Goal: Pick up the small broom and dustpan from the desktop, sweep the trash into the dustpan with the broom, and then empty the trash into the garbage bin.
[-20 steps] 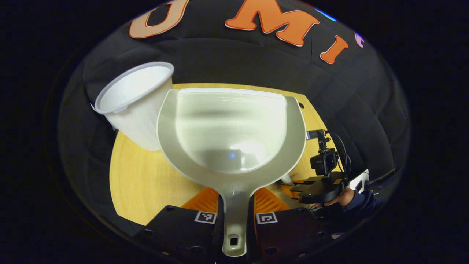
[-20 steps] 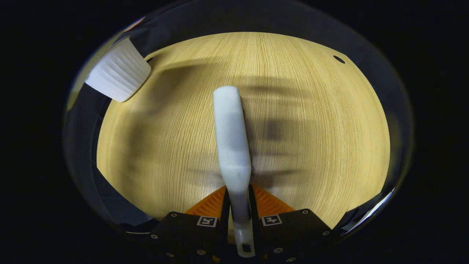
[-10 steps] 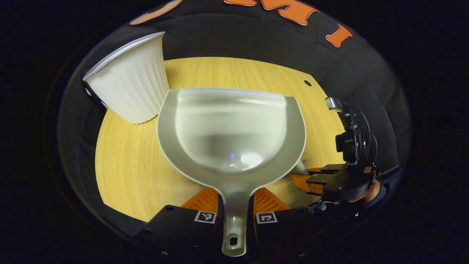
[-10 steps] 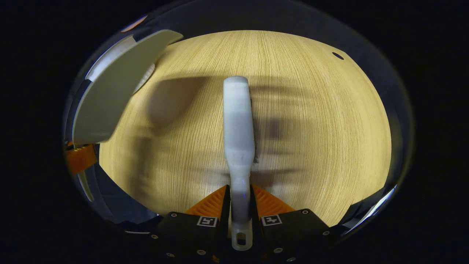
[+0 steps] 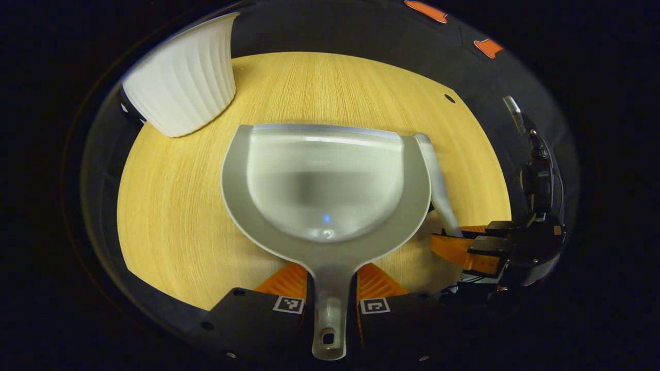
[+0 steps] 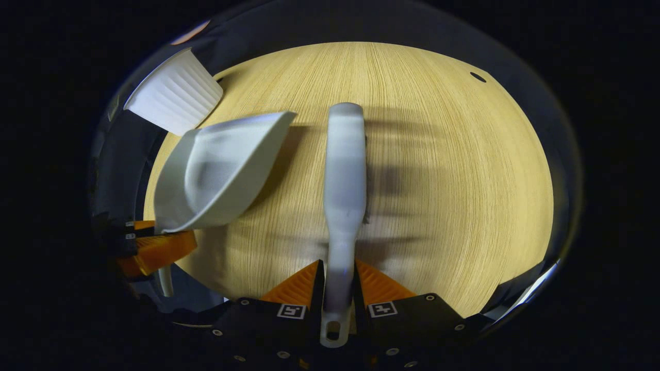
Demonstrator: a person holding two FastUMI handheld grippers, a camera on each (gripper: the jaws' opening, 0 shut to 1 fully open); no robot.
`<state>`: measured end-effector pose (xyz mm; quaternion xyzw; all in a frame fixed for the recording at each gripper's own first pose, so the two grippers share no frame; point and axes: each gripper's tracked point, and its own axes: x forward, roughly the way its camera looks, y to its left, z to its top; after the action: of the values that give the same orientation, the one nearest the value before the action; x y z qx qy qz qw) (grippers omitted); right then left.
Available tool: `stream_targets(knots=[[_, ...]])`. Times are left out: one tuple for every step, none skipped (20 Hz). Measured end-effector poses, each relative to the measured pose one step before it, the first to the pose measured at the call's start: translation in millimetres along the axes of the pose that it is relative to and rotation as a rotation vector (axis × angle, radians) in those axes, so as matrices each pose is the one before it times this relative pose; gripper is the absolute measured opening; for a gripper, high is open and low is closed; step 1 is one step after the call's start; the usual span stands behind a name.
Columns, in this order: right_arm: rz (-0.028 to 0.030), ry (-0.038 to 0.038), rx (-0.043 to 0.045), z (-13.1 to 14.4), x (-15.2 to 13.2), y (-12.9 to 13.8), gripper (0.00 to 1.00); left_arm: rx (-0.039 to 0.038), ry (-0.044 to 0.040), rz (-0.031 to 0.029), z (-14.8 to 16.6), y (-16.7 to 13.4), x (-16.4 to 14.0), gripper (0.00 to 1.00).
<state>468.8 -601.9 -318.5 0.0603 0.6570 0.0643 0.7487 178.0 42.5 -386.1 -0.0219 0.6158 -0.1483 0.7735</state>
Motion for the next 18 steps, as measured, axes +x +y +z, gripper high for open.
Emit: stream_targets(knots=[[0.00088, -0.00008, -0.00248, -0.31, -0.52, 0.19, 0.30, -0.00188, 0.00963, 0.00310, -3.39, -1.02, 7.35, 0.25], [0.00193, 0.00184, -0.00190, 0.06, 0.18, -0.15, 0.30, -0.00119, 0.01043, 0.00315, -2.40, 1.20, 4.89, 0.25], [-0.00020, -0.00282, -0.00102, 0.62, 0.33, 0.26, 0.30, -0.00193, 0.00654, 0.00130, -1.34, 0.31, 5.32, 0.25], [0.00048, 0.00009, 0.00050, -0.56, -1.97, 0.02, 0.30, -0.00224, 0.00766, 0.00100, -2.24, 1.02, 4.58, 0.25], [0.00346, -0.00343, 0.00153, 0.54, -1.36, 0.12, 0.30, -0.00006, 0.00615, -0.00099, -1.40, 0.76, 5.39, 0.25], [-0.00131, 0.00163, -0.00066, -2.43, -0.80, -0.85, 0.30, -0.00320, 0.00562, 0.00095, -1.43, 0.56, 3.54, 0.25], [0.00084, -0.00182, 0.00056, 0.46, 0.83, -0.04, 0.30, 0.00551, -0.00307, 0.00384, -1.63, -0.64, 1.10, 0.25], [-0.00169, 0.00200, 0.00144, -0.92, 0.25, -0.47, 0.30, 0.00189, -0.00161, 0.00617, -2.07, -0.35, -0.50, 0.25], [-0.00149, 0.00057, 0.00181, -0.17, -0.74, -0.46, 0.30, 0.00451, 0.00101, 0.00485, -1.80, -2.73, -0.96, 0.25], [-0.00021, 0.00114, 0.00158, -0.38, -0.35, -0.36, 0.30, 0.00143, 0.00493, 0.00853, -2.20, -1.09, 1.19, 0.26], [0.00086, -0.00147, 0.00119, 0.56, 0.15, 1.51, 0.30, 0.00528, -0.00097, 0.00404, -0.59, -1.42, 0.73, 0.26], [-0.00017, 0.00145, 0.00031, -1.00, 0.12, -0.93, 0.30, 0.00039, 0.00035, 0.00190, -1.17, -1.47, 2.26, 0.27], [-0.00138, -0.00202, 0.00046, -0.61, -0.68, -1.16, 0.30, 0.00219, -0.00468, 0.00164, 1.00, -1.42, 1.21, 0.28], [0.00102, 0.00146, 0.00000, -1.31, 0.89, 0.27, 0.30, -0.00151, -0.00252, -0.00152, -0.40, 0.49, 2.65, 0.30], [-0.00225, -0.00086, -0.00084, 0.27, 0.39, -0.34, 0.30, -0.00319, 0.00093, -0.00217, -1.17, -0.79, 1.67, 0.31], [0.00107, 0.00009, -0.00094, -0.48, -0.04, 0.03, 0.30, -0.00181, -0.00408, -0.00249, -0.24, -0.23, 0.20, 0.33], [-0.00023, -0.00263, 0.00091, 1.04, 0.86, 0.17, 0.30, -0.00647, -0.00113, -0.00416, -0.87, -1.33, 1.20, 0.36], [0.00315, -0.00143, 0.00060, 0.16, 0.63, 0.13, 0.30, -0.00629, -0.00761, -0.00826, 1.26, -2.35, -2.68, 0.36]])
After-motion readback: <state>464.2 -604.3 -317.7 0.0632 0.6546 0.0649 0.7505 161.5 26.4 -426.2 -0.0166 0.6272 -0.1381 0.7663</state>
